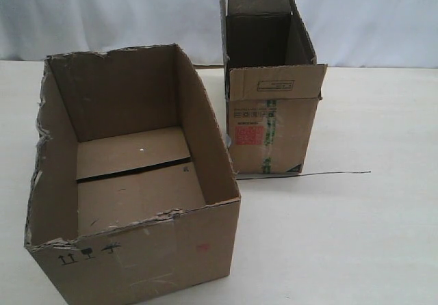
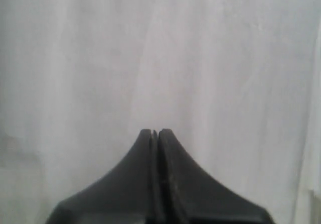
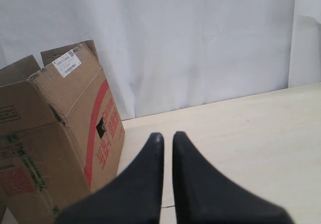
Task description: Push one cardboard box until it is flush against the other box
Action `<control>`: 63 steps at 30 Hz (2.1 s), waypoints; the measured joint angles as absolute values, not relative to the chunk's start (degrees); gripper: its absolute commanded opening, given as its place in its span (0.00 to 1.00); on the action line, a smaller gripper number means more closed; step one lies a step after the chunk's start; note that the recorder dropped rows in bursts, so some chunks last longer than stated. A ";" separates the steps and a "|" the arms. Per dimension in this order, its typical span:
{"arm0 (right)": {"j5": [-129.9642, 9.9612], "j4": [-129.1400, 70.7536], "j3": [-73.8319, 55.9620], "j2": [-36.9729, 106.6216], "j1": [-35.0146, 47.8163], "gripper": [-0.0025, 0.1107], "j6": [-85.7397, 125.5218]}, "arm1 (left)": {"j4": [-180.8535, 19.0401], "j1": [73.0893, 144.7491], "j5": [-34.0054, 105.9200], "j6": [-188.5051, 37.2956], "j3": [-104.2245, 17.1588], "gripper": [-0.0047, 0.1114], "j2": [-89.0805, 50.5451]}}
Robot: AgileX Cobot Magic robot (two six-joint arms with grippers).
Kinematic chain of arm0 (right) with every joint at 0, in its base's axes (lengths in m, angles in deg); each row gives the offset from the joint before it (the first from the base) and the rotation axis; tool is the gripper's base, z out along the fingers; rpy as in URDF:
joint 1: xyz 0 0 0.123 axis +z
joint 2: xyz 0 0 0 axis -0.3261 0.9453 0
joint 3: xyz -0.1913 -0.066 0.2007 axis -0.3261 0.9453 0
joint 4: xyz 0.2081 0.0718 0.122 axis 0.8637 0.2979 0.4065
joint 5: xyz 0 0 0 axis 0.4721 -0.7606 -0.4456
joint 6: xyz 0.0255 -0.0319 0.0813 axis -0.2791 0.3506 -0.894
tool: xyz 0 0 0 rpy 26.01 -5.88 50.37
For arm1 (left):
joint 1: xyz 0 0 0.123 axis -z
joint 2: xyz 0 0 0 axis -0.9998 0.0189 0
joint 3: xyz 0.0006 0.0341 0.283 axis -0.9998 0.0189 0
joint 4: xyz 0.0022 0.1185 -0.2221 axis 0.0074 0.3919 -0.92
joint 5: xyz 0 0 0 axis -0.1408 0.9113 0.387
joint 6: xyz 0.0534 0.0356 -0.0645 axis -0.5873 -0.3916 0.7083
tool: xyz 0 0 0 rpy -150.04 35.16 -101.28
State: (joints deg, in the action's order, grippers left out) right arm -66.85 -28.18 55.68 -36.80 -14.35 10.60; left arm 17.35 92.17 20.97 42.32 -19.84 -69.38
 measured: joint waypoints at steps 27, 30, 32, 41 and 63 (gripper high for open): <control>-66.85 -28.18 55.68 -36.80 -14.35 0.07 10.60 | -58.92 99.47 102.88 -73.52 -29.97 0.04 -40.96; -66.89 -28.18 55.68 -36.80 -14.35 0.07 10.60 | -64.99 103.18 105.09 -75.32 -31.67 0.04 -42.49; -66.89 -28.18 55.68 -36.80 -14.35 0.07 10.60 | -68.60 105.76 105.49 -75.99 -32.34 0.04 -43.72; -66.99 -28.18 55.68 -36.80 -14.35 0.07 10.60 | -86.30 116.00 106.13 -77.95 -33.70 0.04 -43.54; -67.21 -28.18 55.68 -36.80 -14.35 0.07 10.60 | -94.72 147.85 99.55 -76.00 -33.70 0.04 -20.74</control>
State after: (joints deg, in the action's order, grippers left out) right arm -67.21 -28.18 55.68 -36.80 -14.35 10.60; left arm -94.72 147.85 99.55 -76.00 -33.70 -20.74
